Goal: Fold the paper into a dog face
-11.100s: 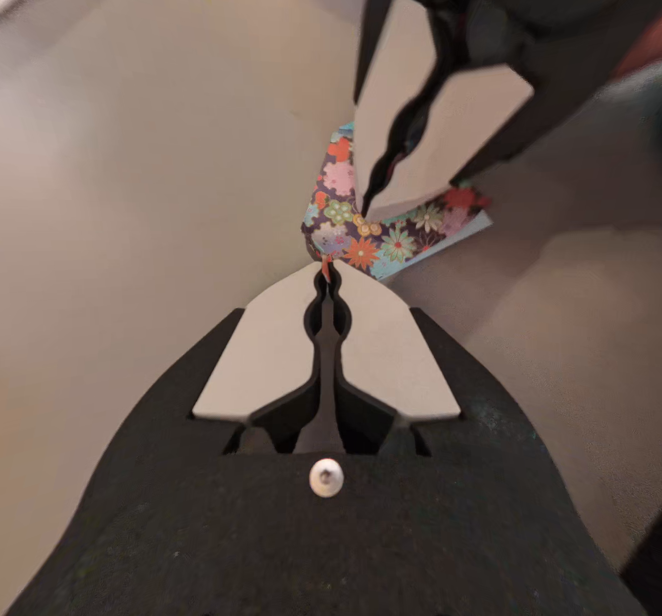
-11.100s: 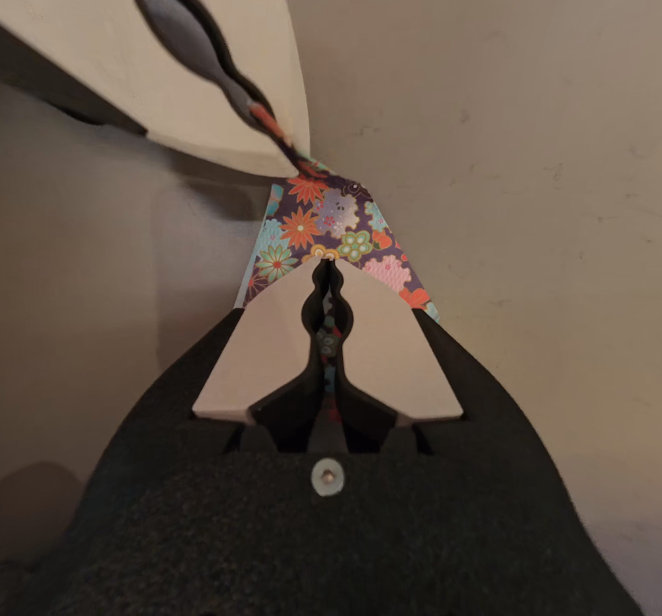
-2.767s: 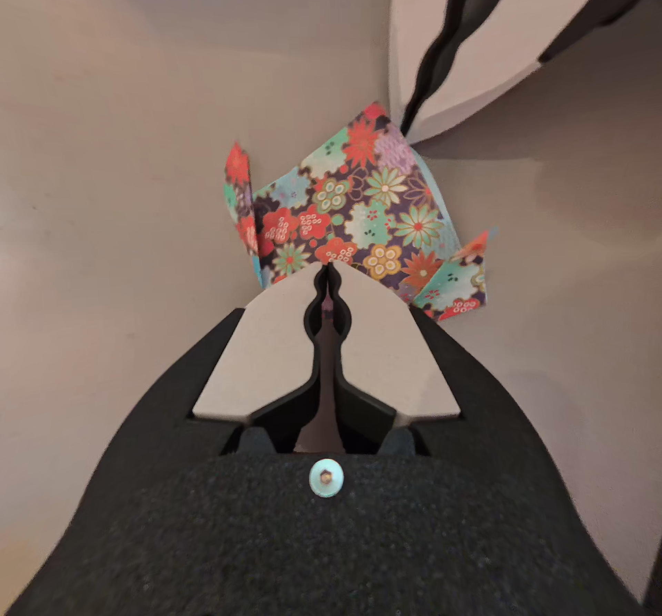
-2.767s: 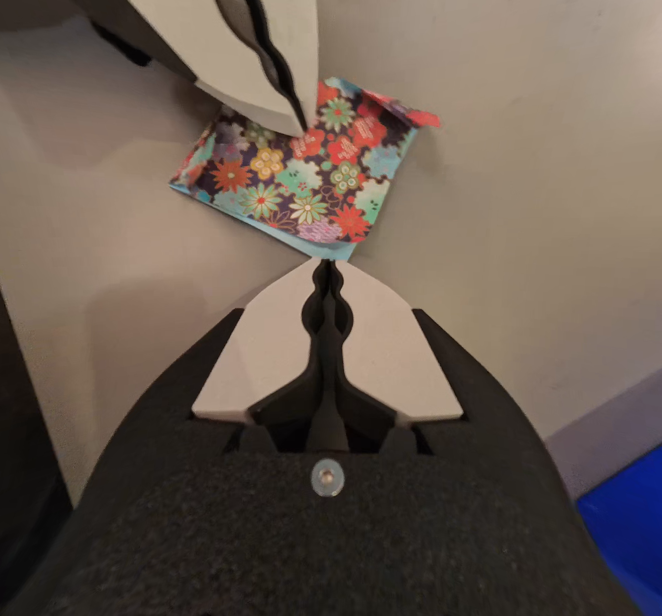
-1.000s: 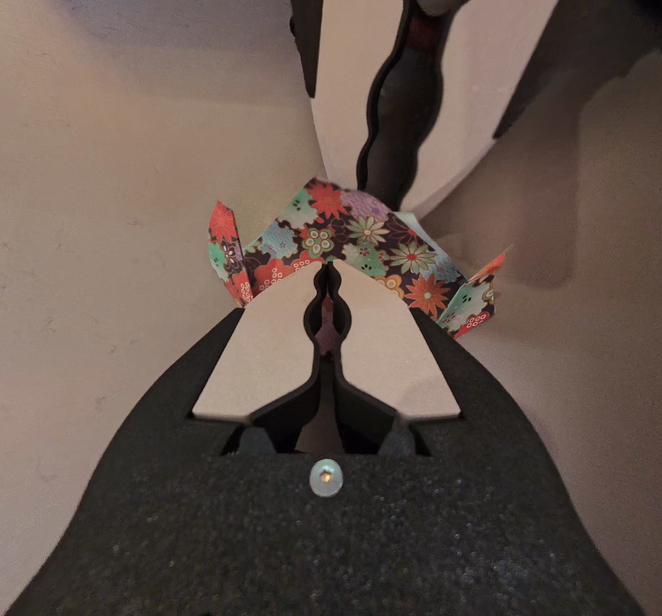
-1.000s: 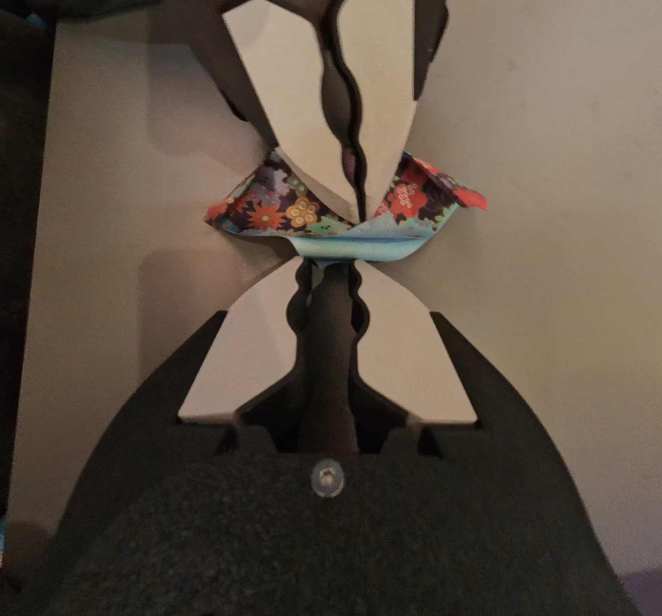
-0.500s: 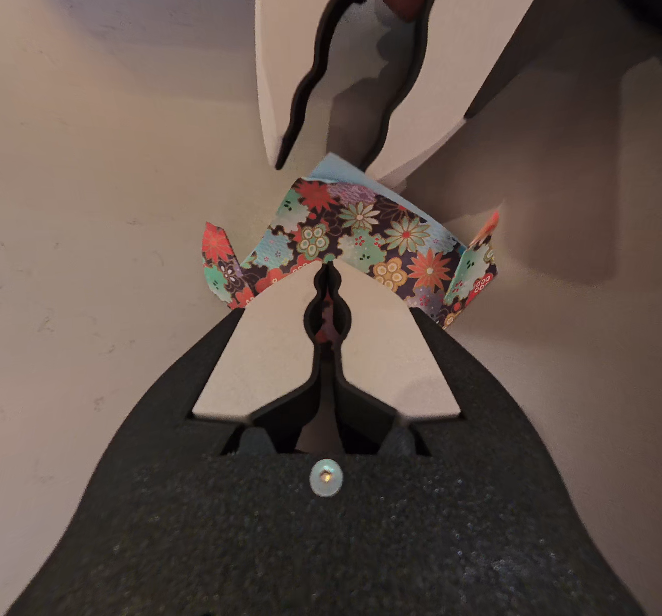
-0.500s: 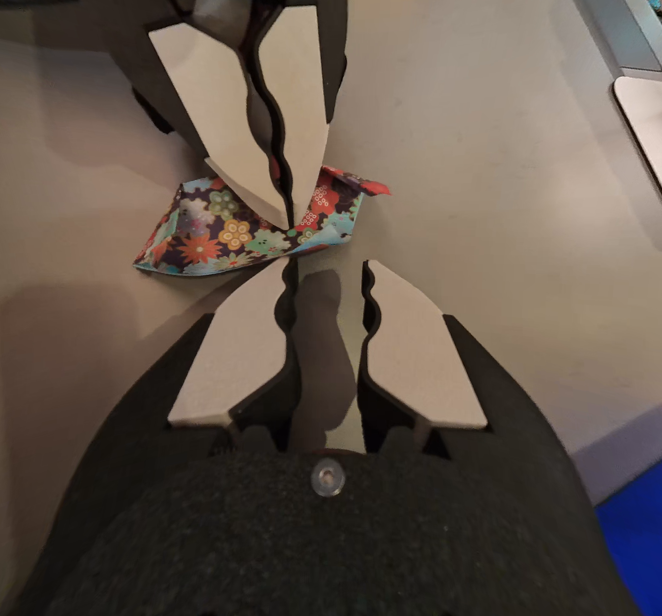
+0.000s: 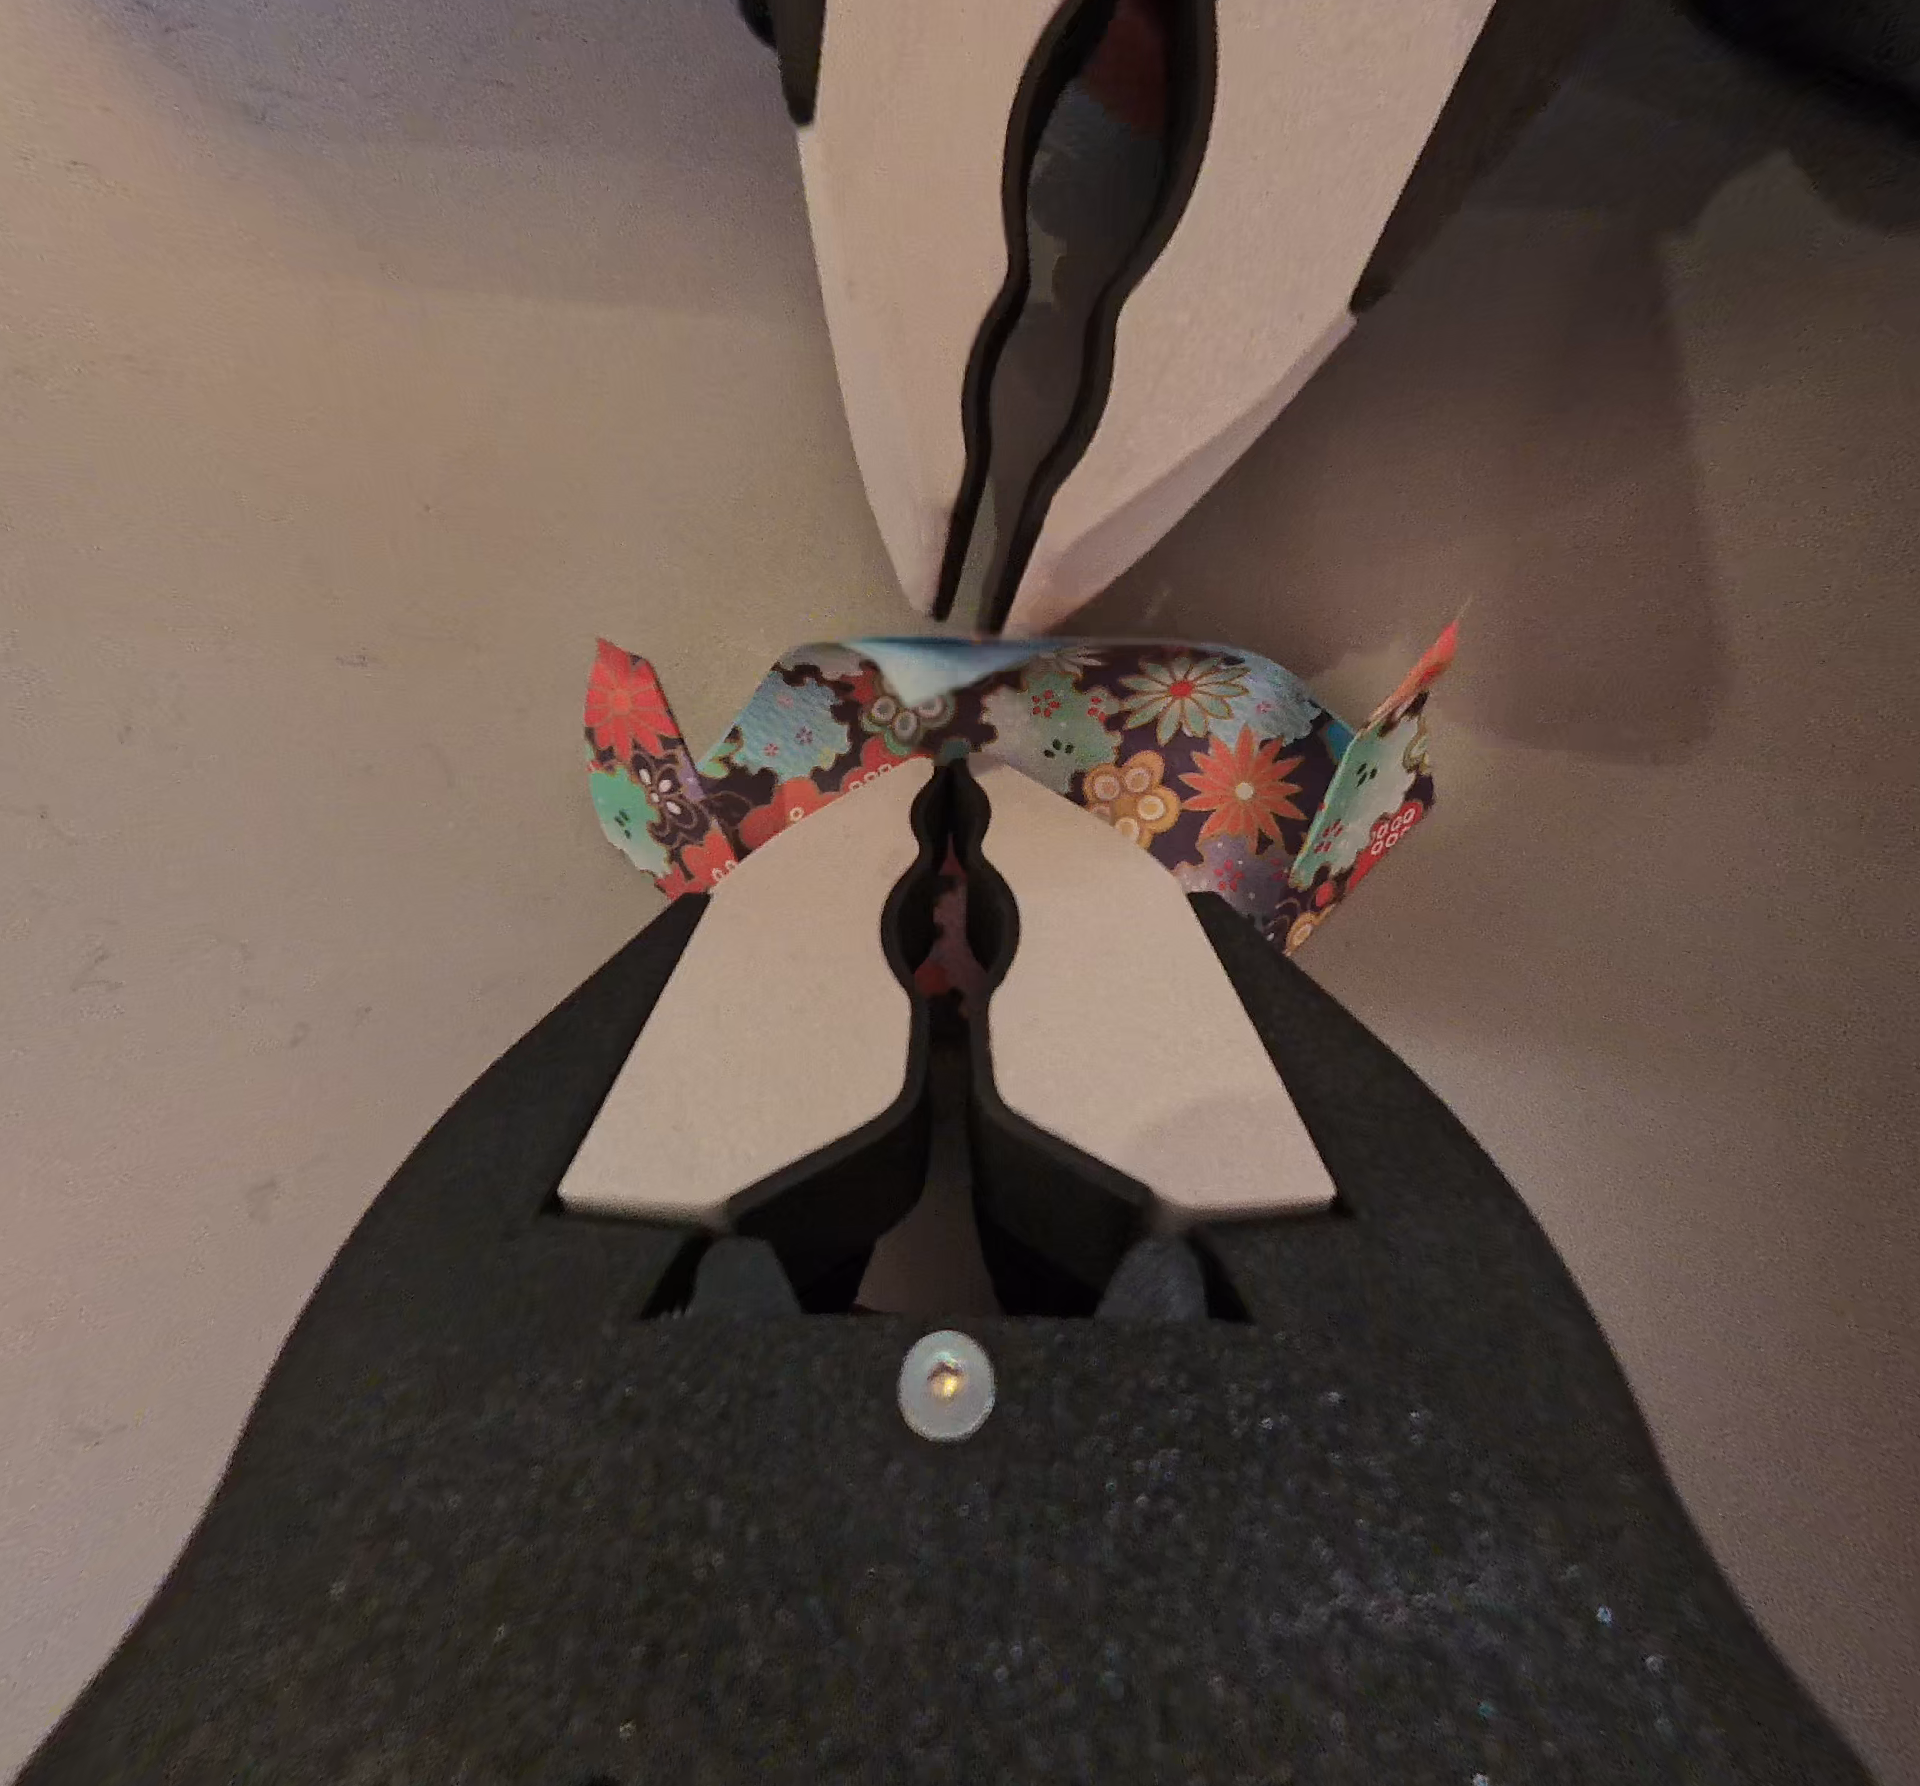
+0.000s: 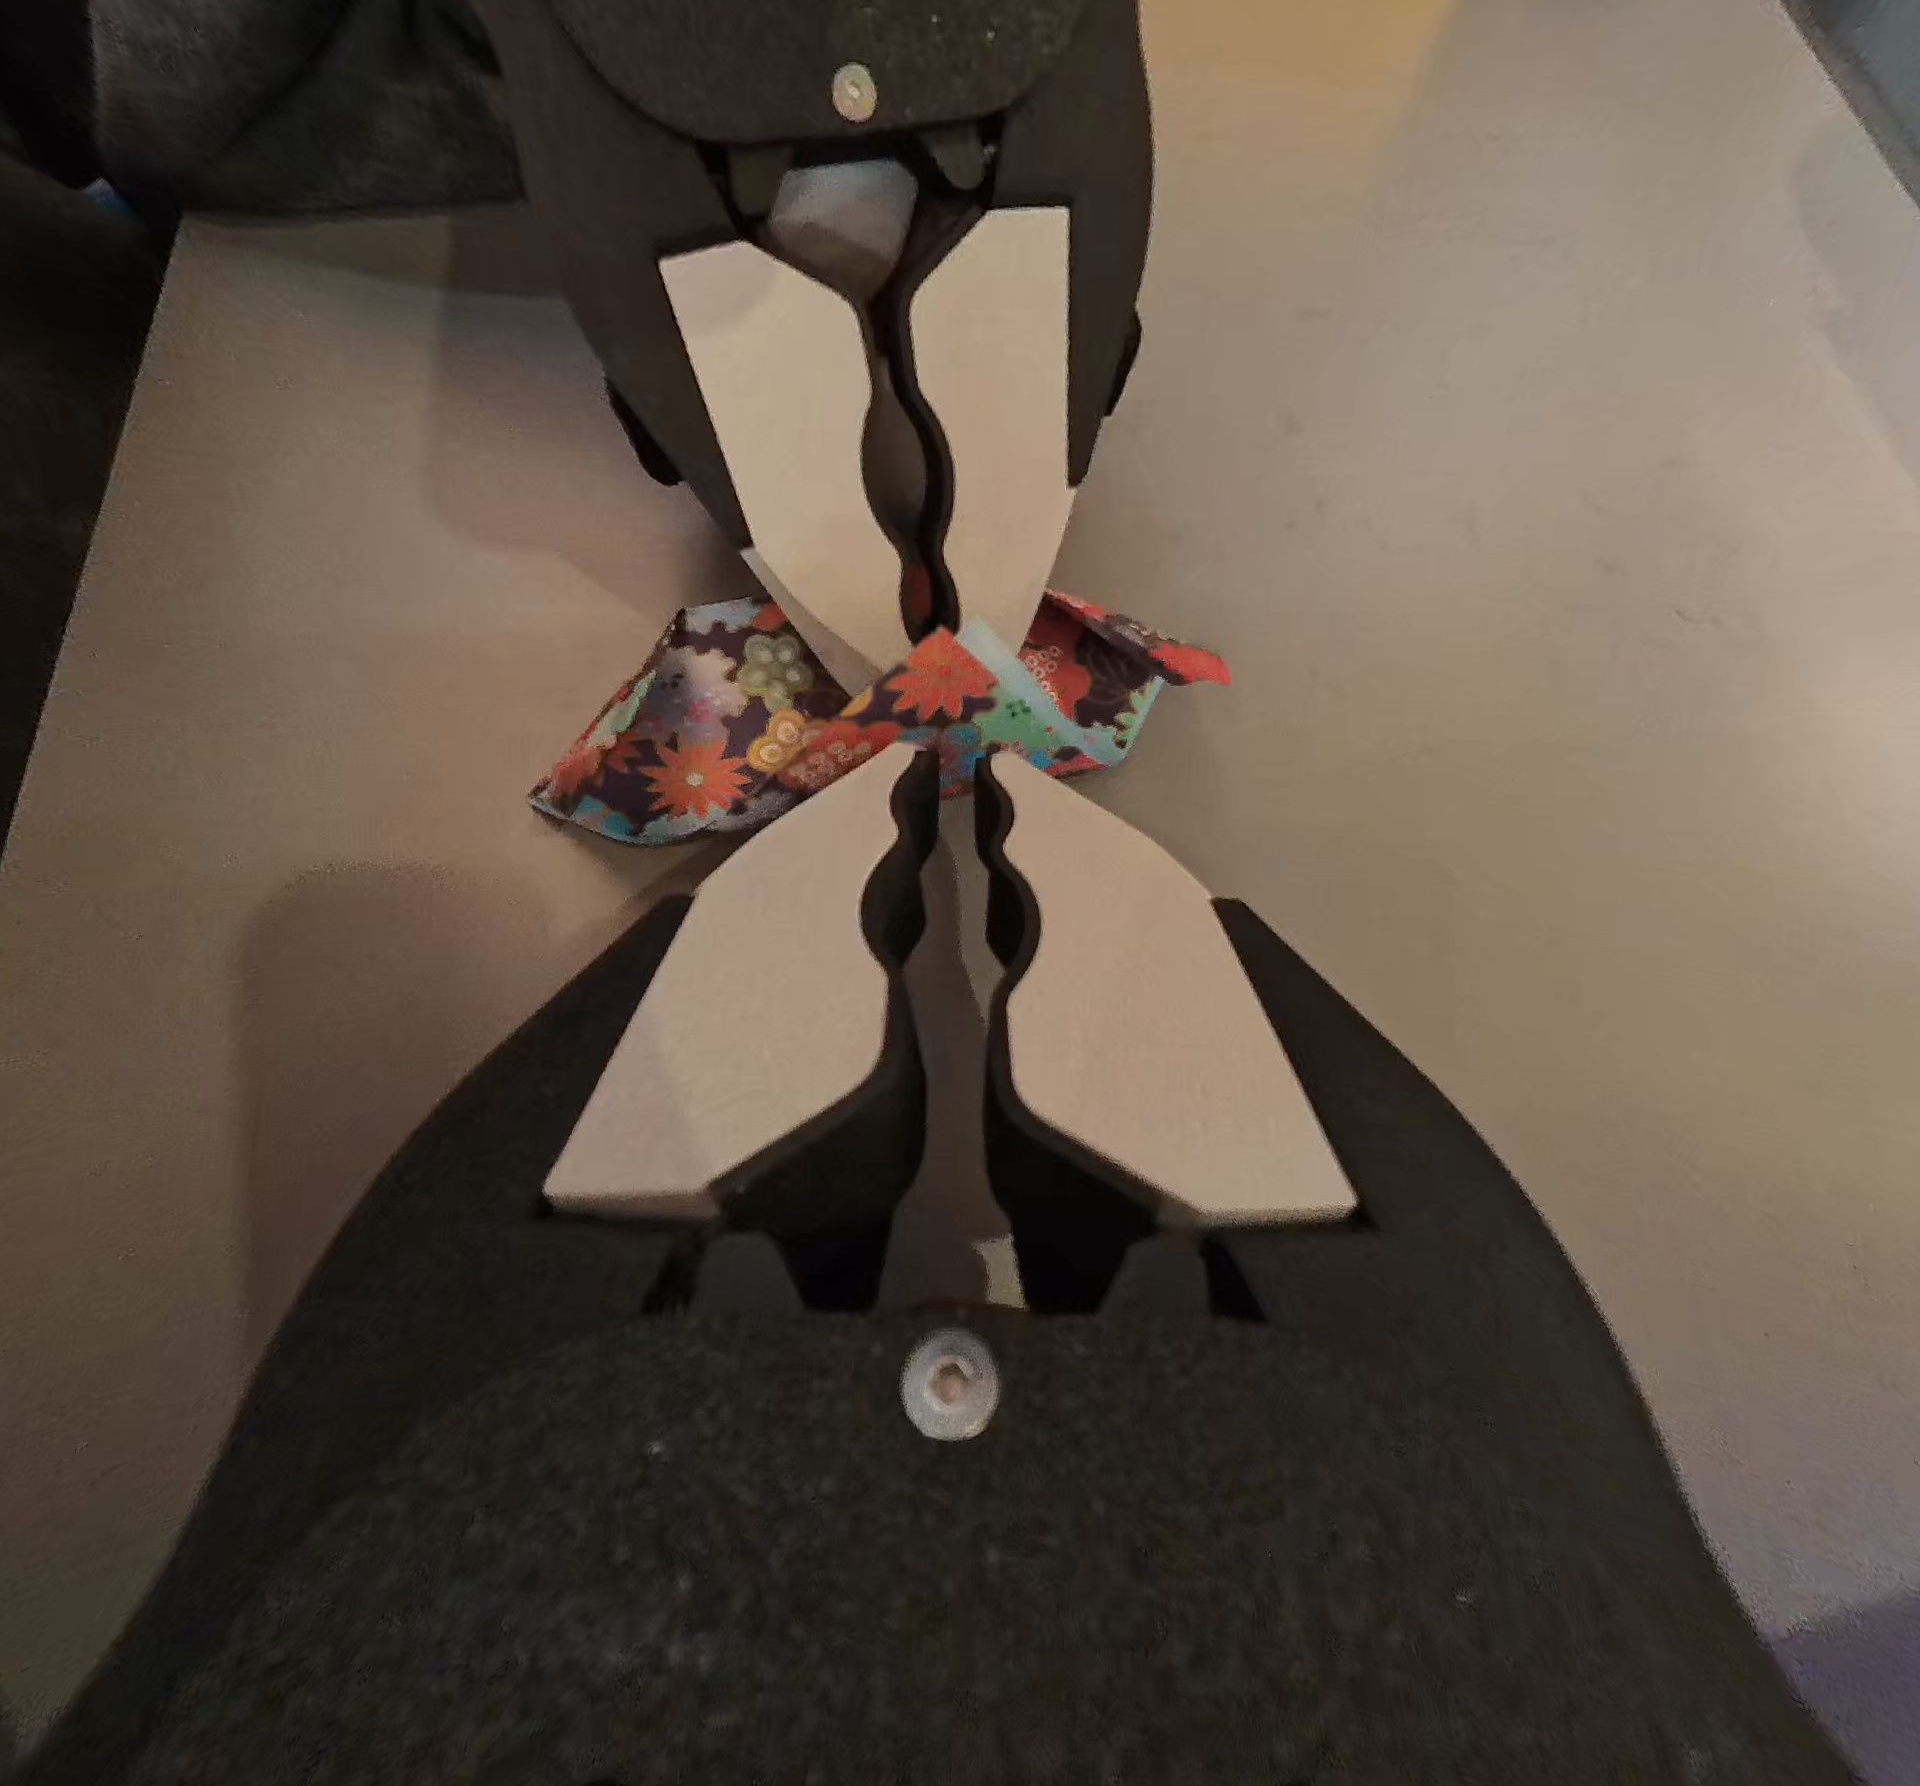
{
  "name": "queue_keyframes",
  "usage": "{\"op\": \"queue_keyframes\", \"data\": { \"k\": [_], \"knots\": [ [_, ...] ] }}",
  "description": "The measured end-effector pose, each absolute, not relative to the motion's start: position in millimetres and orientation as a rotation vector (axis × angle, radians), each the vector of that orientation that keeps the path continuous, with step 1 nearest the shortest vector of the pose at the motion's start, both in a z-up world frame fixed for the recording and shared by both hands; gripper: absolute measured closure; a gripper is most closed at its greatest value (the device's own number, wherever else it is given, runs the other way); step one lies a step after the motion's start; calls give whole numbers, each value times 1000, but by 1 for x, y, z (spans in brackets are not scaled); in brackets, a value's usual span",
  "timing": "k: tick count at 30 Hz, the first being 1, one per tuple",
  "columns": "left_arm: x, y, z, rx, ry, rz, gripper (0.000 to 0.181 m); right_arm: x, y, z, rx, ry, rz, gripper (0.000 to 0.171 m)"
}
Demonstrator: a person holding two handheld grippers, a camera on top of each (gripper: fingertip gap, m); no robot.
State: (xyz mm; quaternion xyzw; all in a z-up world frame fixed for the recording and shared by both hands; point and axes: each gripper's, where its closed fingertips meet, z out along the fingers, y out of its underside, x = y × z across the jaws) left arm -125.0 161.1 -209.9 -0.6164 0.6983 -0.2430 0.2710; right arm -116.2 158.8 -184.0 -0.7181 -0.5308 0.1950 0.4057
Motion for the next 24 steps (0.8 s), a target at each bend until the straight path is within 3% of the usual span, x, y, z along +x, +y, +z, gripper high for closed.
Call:
{"op": "queue_keyframes", "data": {
  "k": [24],
  "knots": [
    [-132, 167, -209, -1687, 1858, -576, 180, -125, 159, -210, -1871, -1544, 389, 171]
  ]
}}
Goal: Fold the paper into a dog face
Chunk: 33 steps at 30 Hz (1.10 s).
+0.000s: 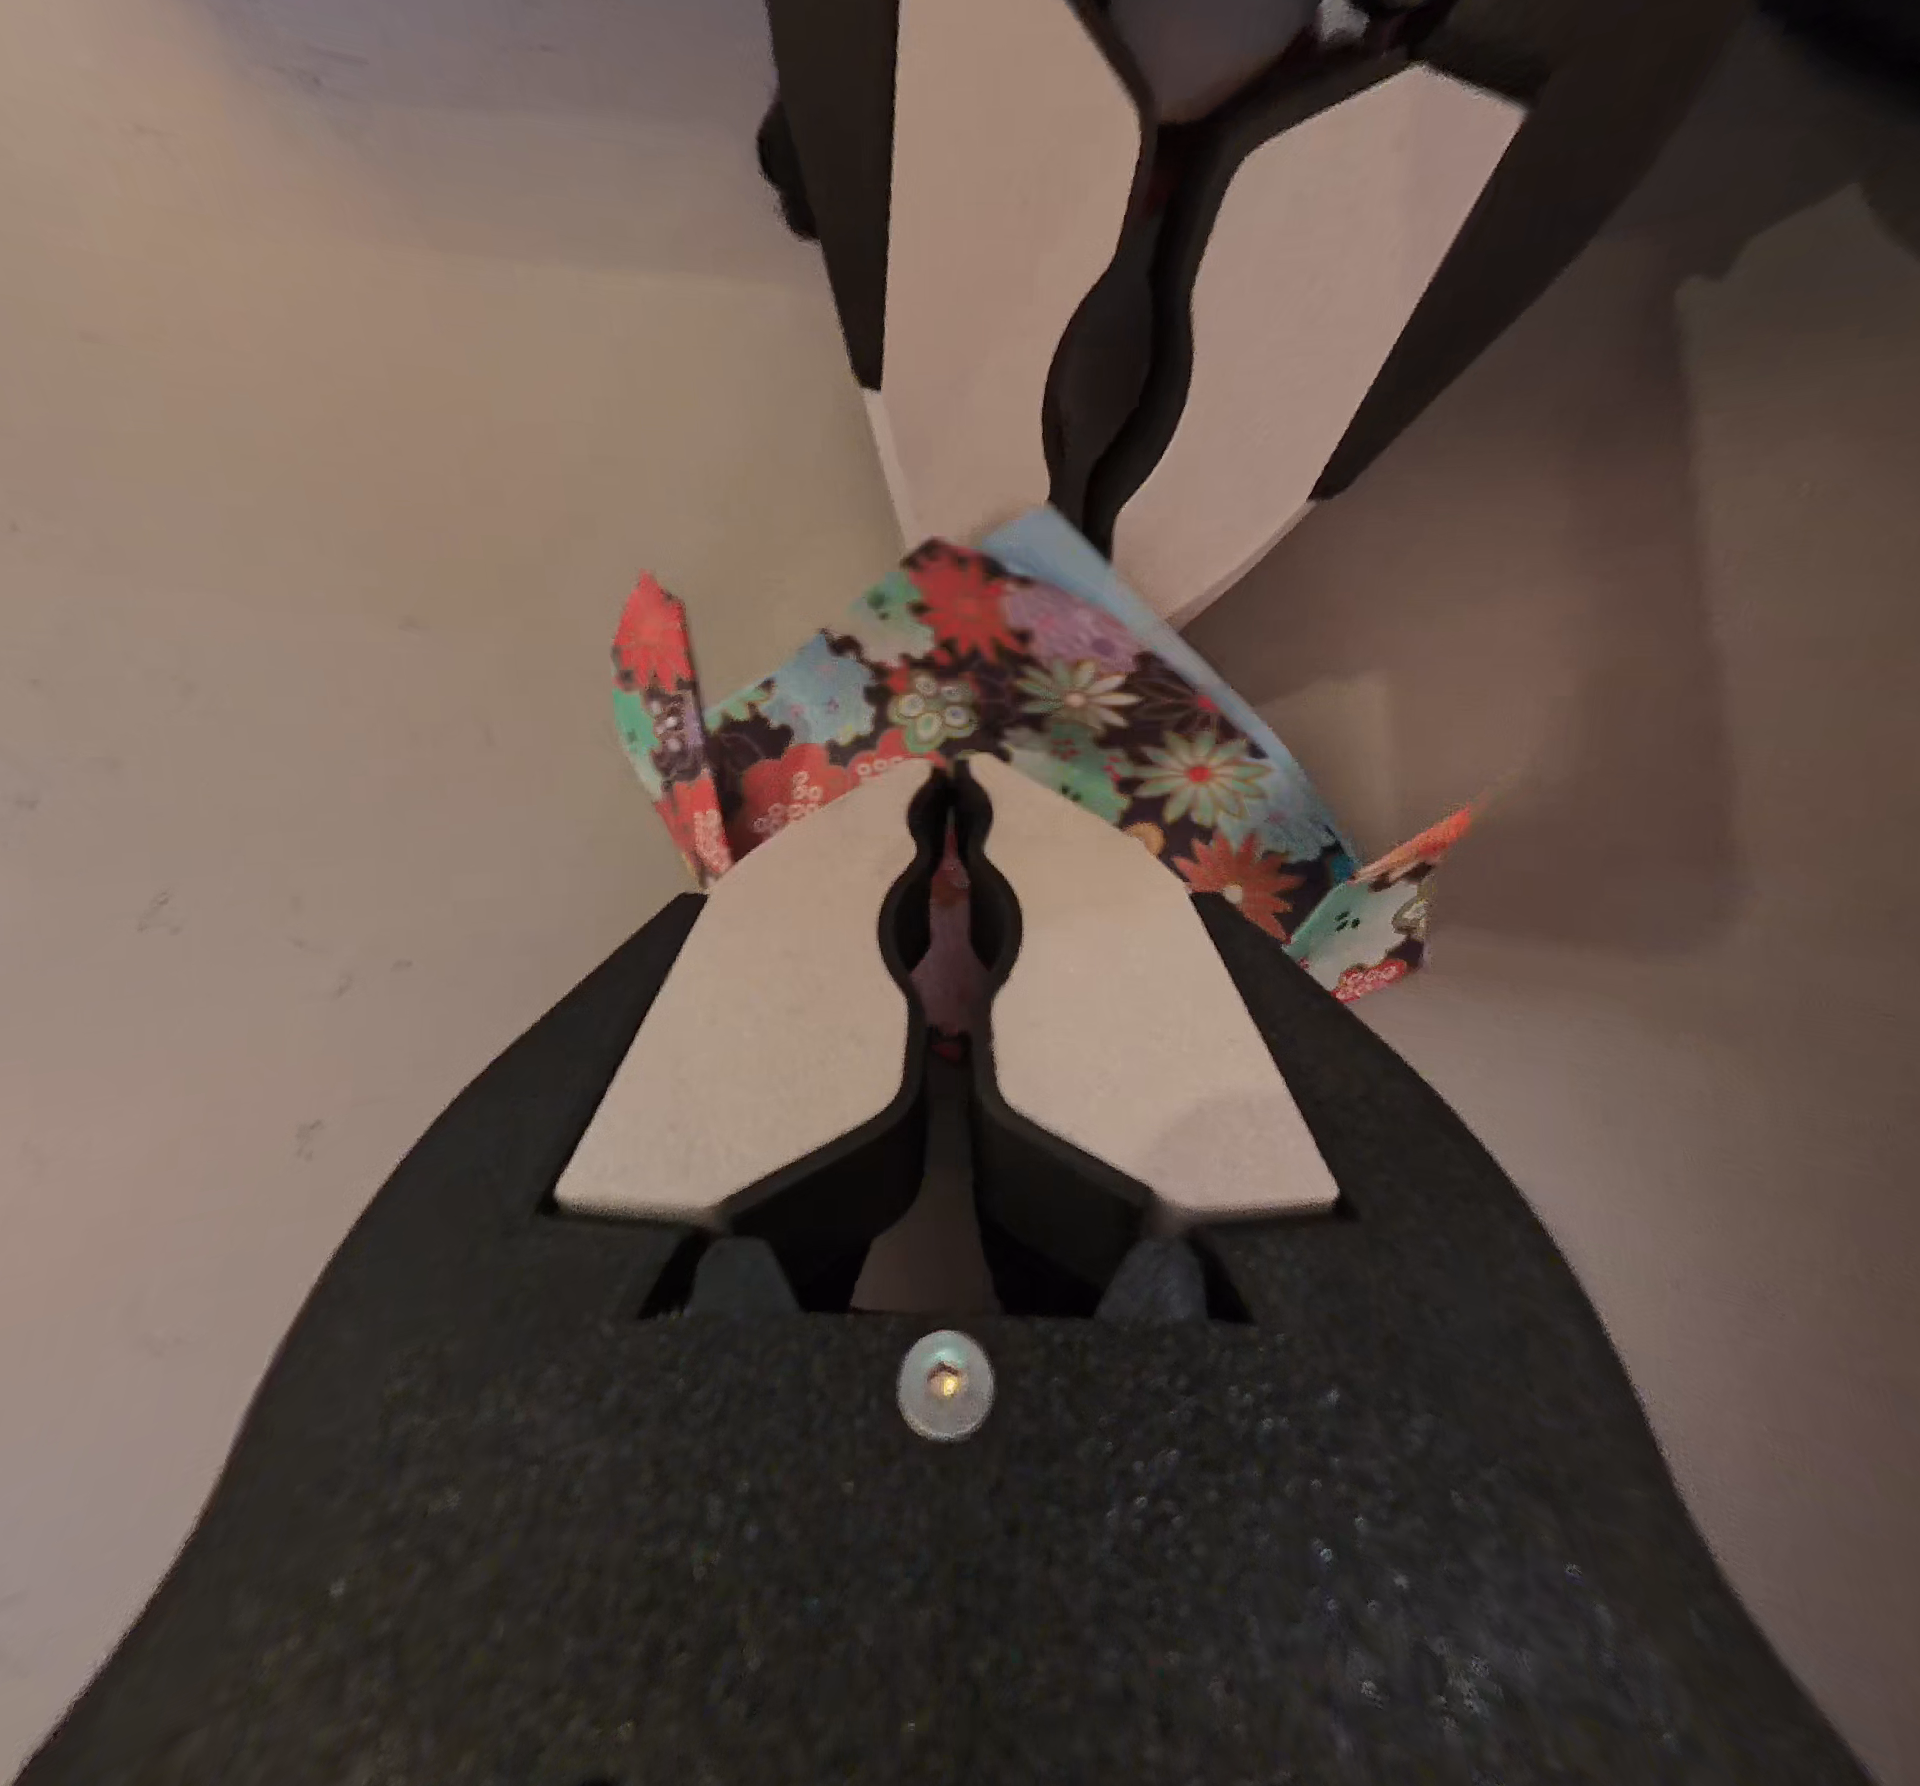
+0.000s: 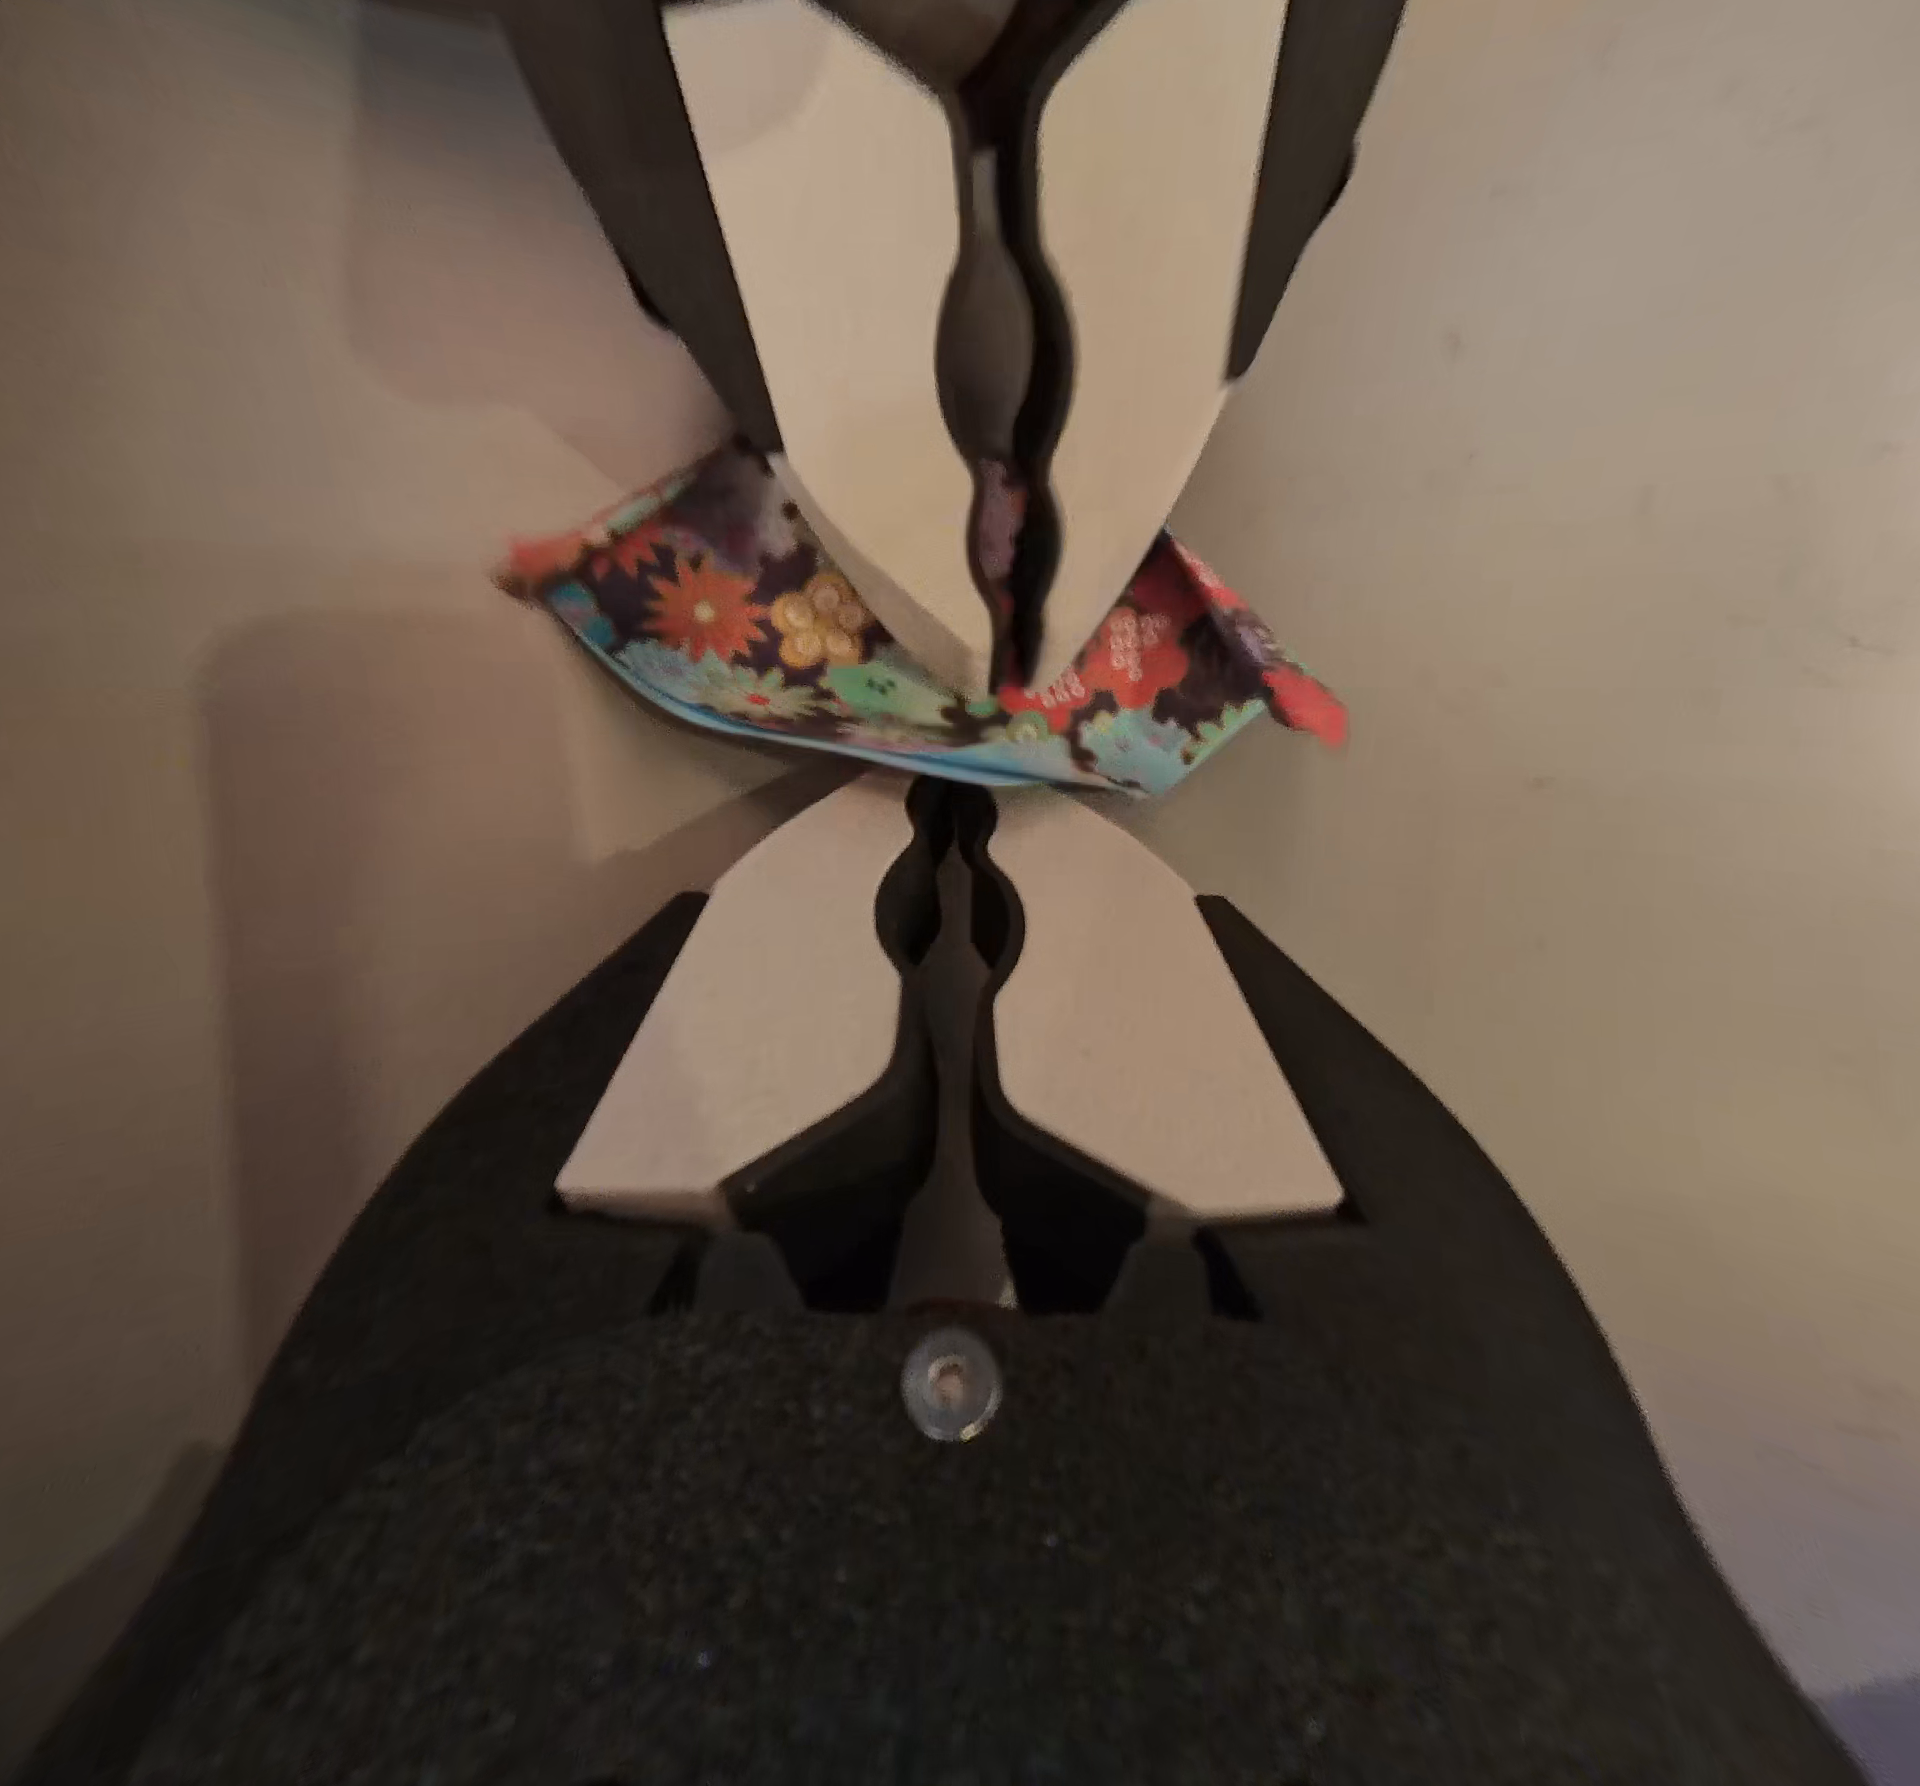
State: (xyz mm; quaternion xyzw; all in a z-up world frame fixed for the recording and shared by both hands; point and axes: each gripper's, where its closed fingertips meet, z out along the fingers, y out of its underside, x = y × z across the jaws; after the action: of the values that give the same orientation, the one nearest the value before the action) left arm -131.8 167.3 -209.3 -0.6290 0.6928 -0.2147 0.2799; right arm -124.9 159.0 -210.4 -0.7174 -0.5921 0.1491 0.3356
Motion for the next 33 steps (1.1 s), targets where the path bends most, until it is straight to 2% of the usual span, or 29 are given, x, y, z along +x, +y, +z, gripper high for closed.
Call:
{"op": "queue_keyframes", "data": {
  "k": [1, 14, 22, 28, 33],
  "knots": [
    [-136, 168, -208, -1693, 1863, -570, 172, -125, 159, -210, -1873, -1541, 397, 171],
    [-175, 176, -177, -1697, 1739, -638, 174, -129, 162, -209, -1879, -1521, 423, 170],
    [-202, 184, -202, -1774, 1782, -598, 175, -136, 163, -209, -1872, -1537, 433, 166],
    [-198, 182, -210, -1775, 1797, -647, 181, -143, 161, -207, -1764, -1607, 380, 149],
    [-194, 182, -210, -1768, 1794, -659, 181, -147, 157, -198, -1635, -1663, 357, 146]
  ]
}}
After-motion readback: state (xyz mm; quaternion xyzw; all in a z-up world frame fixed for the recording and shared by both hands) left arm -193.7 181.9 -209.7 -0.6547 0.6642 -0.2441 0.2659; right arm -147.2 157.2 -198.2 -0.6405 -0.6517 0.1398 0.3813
